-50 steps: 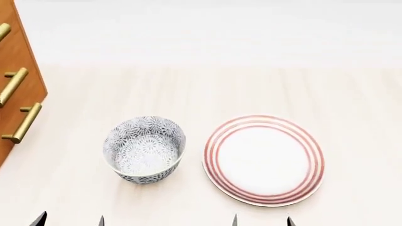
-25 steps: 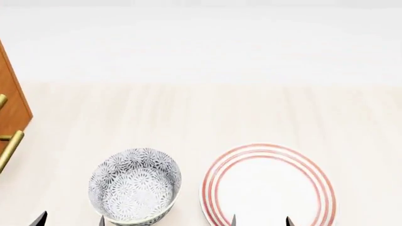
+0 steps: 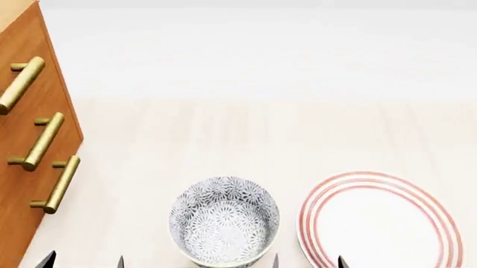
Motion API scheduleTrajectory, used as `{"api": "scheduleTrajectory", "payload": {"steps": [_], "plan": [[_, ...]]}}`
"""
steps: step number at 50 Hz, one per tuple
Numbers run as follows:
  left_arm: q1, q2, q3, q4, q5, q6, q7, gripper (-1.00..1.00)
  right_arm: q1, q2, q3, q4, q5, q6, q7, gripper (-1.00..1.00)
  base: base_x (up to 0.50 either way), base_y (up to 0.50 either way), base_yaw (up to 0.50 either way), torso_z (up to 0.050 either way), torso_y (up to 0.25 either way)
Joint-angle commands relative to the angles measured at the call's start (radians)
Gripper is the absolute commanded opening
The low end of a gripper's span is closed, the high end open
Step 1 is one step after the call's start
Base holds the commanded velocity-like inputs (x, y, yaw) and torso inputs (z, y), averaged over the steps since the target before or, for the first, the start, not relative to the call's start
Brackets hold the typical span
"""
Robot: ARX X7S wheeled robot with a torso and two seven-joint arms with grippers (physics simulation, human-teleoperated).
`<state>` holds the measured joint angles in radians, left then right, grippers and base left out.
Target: Open the top drawer of the cabinet.
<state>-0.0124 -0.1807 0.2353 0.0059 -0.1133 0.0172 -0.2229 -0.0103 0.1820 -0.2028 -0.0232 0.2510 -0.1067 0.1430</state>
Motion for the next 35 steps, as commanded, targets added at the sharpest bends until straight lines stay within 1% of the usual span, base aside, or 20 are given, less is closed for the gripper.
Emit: {"api": "scheduleTrajectory", "payload": {"steps": [1,7,17,22,26,28,30,31,32,33,35], "plan": [[-0.001,0.010,-0.015,0.003,0.001,0.001,0.016,1.00,0.001,-0.011,0.011,-0.001,-0.009,0.002,-0.012,1.00,0.00,0.50,0.00,0.000,0.000],[-0.001,0.007,-0.011,0.004,0.000,0.002,0.012,1.00,0.002,-0.007,0.005,0.002,-0.010,0.000,-0.010,1.00,0.00,0.50,0.00,0.000,0.000],[-0.010,0.001,-0.001,-0.003,0.020,-0.011,-0.007,1.00,0.016,-0.001,-0.013,0.017,-0.041,0.041,0.018,1.00,0.00,0.04,0.00,0.000,0.000],[-0.022,-0.014,0.029,0.009,0.098,-0.043,-0.040,1.00,0.014,0.002,-0.018,0.012,-0.044,0.044,0.024,1.00,0.00,0.00,0.00,0.000,0.000],[-0.041,-0.031,0.076,0.010,0.189,-0.101,-0.059,1.00,0.015,0.003,-0.020,0.015,-0.045,0.051,0.030,1.00,0.00,0.00,0.00,0.000,0.000],[-0.050,-0.039,0.091,0.009,0.197,-0.112,-0.044,1.00,0.015,0.005,-0.021,0.011,-0.043,0.057,0.033,1.00,0.00,0.00,0.00,0.000,0.000],[-0.062,-0.040,0.096,0.015,0.218,-0.145,-0.054,1.00,0.016,0.005,-0.021,0.015,-0.042,0.056,0.034,1.00,0.00,0.00,0.00,0.000,0.000],[-0.089,-0.046,0.114,-0.006,0.268,-0.158,-0.071,1.00,0.017,0.005,-0.022,0.011,-0.041,0.061,0.036,1.00,0.00,0.00,0.00,0.000,0.000],[-0.099,-0.047,0.115,-0.006,0.281,-0.174,-0.078,1.00,0.016,0.006,-0.022,0.009,-0.041,0.062,0.037,1.00,0.00,0.00,0.00,0.000,0.000],[-0.127,-0.054,0.134,-0.017,0.330,-0.211,-0.086,1.00,0.017,0.006,-0.022,0.013,-0.041,0.062,0.038,1.00,0.00,0.00,0.00,0.000,0.000],[-0.149,-0.059,0.139,-0.013,0.352,-0.232,-0.087,1.00,0.016,0.007,-0.023,0.010,-0.041,0.066,0.041,1.00,0.00,0.00,0.00,0.000,0.000]]}}
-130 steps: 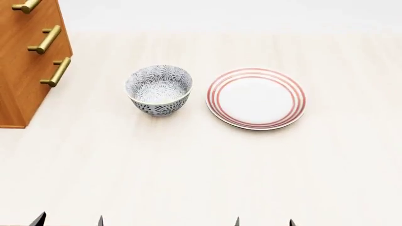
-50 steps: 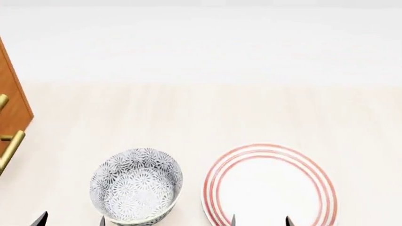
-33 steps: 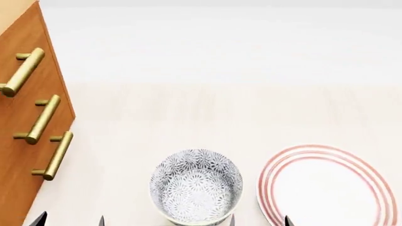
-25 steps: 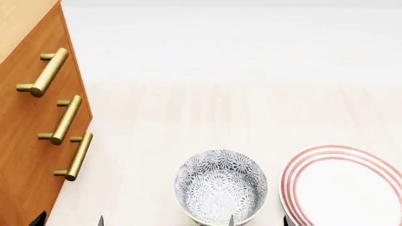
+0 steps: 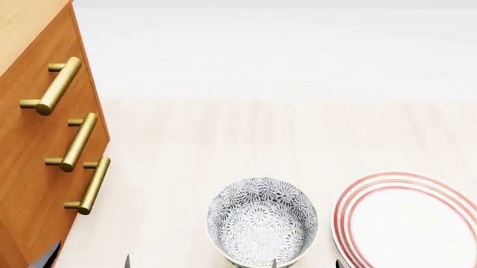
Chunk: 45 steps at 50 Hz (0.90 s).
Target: Open the top drawer of the cabinet.
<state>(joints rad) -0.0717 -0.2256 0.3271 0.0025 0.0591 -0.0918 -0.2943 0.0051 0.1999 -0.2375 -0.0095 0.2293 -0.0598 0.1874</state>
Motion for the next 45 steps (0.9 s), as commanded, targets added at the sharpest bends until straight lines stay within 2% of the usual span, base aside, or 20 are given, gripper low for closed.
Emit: {"api": "scheduleTrajectory", "payload": {"steps": [1,10,24,34,45], "plan": [[-0.114,-0.019,0.060,-0.009,0.211,-0.153,-0.014,1.00,0.000,-0.011,0.012,-0.007,-0.018,0.023,-0.001,1.00,0.00,0.00,0.00,0.000,0.000],[-0.232,-0.051,0.194,-0.049,0.414,-0.336,0.046,1.00,-0.002,-0.007,0.004,-0.005,-0.016,0.013,-0.001,1.00,0.00,0.00,0.00,0.000,0.000],[-0.341,-0.098,0.347,-0.088,0.634,-0.413,0.078,1.00,0.001,-0.002,0.001,-0.006,-0.009,0.009,0.007,1.00,0.00,0.00,0.00,0.000,0.000],[-0.365,-0.129,0.426,-0.080,0.728,-0.434,0.127,1.00,0.007,0.001,0.003,-0.004,0.000,0.012,0.014,1.00,0.00,0.00,0.00,0.000,0.000],[-0.387,-0.158,0.415,-0.005,0.761,-0.466,0.158,1.00,0.006,0.005,0.000,-0.010,0.008,0.018,0.021,1.00,0.00,0.00,0.00,0.000,0.000]]}}
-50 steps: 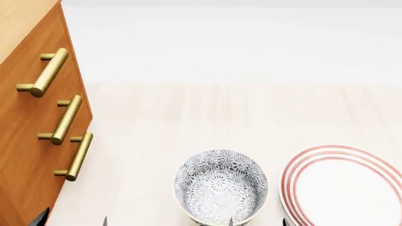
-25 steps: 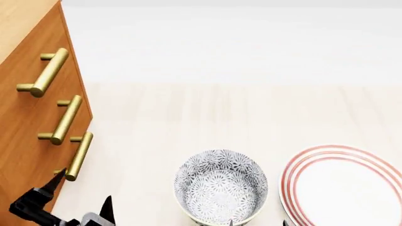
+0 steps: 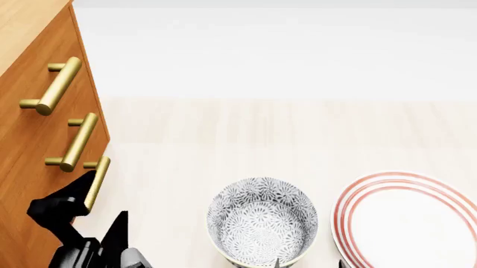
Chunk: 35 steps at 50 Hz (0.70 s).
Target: Open the top drawer of the cabinet.
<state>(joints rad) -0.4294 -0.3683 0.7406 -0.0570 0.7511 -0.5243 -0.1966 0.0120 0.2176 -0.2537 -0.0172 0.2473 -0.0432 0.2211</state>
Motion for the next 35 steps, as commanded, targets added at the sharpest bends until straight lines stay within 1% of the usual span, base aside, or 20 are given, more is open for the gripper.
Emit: {"api": "scheduleTrajectory", "payload": {"steps": [1,12,16,20,35], "plan": [[-0.032,-0.016,-0.001,0.061,0.070,-0.038,0.064,1.00,0.000,-0.013,0.015,0.001,-0.010,-0.001,-0.013,1.00,0.00,0.00,0.00,0.000,0.000],[-0.050,-0.061,-0.009,0.188,0.094,-0.079,0.162,1.00,-0.003,-0.008,0.008,-0.005,-0.008,0.001,-0.008,1.00,0.00,0.00,0.00,0.000,0.000],[-0.061,-0.066,-0.007,0.209,0.108,-0.088,0.179,1.00,-0.002,-0.008,0.005,0.003,-0.008,-0.006,-0.008,1.00,0.00,0.00,0.00,0.000,0.000],[-0.085,-0.047,-0.031,0.210,0.088,-0.098,0.180,1.00,-0.004,-0.006,0.002,0.001,-0.007,-0.007,-0.007,1.00,0.00,0.00,0.00,0.000,0.000],[-0.209,0.006,-0.051,0.116,0.069,-0.105,0.194,1.00,-0.002,-0.001,-0.005,0.002,-0.001,-0.009,-0.003,1.00,0.00,0.00,0.00,0.000,0.000]]}}
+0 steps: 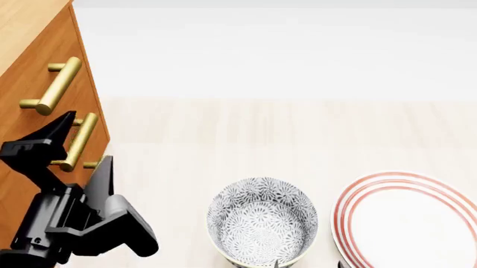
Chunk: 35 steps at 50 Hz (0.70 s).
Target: Open the top drawer of the cabinet.
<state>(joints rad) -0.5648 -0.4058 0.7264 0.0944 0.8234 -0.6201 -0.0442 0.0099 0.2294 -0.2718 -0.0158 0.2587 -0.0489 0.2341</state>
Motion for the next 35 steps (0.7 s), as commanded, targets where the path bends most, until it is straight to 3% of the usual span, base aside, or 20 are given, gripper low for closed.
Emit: {"api": "scheduleTrajectory", "payload": {"steps": [1,35], "plan": [[-0.082,0.049,-0.038,-0.050,-0.008,-0.007,0.039,1.00,0.001,-0.013,0.012,0.004,-0.013,-0.006,-0.017,1.00,0.00,0.00,0.00,0.000,0.000],[-0.188,0.126,-0.082,-0.242,-0.065,-0.030,0.009,1.00,0.004,-0.001,0.002,-0.002,0.006,-0.003,-0.004,1.00,0.00,0.00,0.00,0.000,0.000]]}}
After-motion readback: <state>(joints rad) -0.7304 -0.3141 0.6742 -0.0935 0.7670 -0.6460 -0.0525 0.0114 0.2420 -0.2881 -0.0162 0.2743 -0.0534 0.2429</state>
